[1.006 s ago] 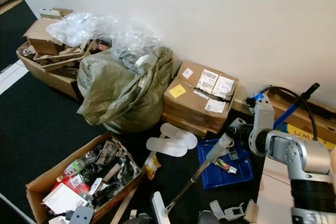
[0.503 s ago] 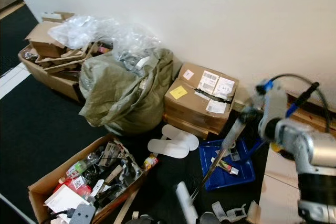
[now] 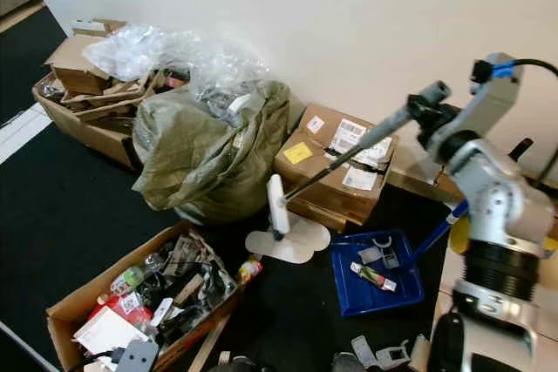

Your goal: Sweep floor

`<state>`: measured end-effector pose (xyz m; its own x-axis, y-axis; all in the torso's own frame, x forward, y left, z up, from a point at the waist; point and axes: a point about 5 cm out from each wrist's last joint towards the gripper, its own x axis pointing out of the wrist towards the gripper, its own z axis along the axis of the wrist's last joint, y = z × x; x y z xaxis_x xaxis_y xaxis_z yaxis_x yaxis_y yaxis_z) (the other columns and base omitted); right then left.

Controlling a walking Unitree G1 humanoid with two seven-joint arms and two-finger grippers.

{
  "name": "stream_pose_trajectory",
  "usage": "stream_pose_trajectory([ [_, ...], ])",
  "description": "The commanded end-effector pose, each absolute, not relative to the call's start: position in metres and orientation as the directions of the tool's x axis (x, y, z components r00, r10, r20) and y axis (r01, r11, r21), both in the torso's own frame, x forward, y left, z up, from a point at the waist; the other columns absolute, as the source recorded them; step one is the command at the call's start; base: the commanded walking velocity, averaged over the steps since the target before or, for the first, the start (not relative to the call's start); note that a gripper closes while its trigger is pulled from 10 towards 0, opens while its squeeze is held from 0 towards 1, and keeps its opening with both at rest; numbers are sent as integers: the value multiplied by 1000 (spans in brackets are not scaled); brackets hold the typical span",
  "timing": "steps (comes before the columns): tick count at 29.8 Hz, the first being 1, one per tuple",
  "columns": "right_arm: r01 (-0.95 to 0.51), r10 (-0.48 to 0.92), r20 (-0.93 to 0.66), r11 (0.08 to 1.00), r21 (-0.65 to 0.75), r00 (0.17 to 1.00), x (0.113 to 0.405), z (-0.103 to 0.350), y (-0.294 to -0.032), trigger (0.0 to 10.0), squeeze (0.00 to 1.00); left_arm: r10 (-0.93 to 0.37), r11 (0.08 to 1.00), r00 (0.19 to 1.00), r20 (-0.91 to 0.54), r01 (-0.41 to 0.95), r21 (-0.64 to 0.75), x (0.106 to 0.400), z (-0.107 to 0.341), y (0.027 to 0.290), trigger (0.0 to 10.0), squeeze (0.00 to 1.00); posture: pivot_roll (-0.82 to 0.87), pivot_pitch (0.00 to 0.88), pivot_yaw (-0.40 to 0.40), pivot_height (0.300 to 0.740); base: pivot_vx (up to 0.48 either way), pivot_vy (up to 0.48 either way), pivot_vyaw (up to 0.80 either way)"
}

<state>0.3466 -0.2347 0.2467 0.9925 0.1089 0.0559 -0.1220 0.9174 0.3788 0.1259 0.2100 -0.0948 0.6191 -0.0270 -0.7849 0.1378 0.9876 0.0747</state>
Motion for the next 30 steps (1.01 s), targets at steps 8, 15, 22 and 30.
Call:
stream_pose_trajectory([
  [8, -107, 103, 33, 887, 450, 994, 354, 220, -197, 10000, 0, -17, 990, 583, -812, 125, 70, 112, -99, 214, 10000, 0, -25, 250, 42, 740, 0, 0, 0],
  [15, -99, 145, -60, 875, 474, 988, 348, 186, -169, 10000, 0, -11, 990, 580, -814, 119, 71, 111, -99, 215, 10000, 0, -28, 259, 40, 740, 0, 0, 0],
  [22, -70, 159, -133, 858, 509, 978, 341, 158, -156, 10000, 0, -11, 991, 581, -813, 115, 69, 110, -99, 215, 10000, 0, -27, 261, 38, 740, 0, 0, 0],
  [30, -30, 136, -202, 889, 456, 970, 338, 144, -159, 10000, 0, -14, 991, 582, -813, 115, 66, 110, -99, 215, 10000, 0, -30, 268, 34, 740, 0, 0, 0],
])
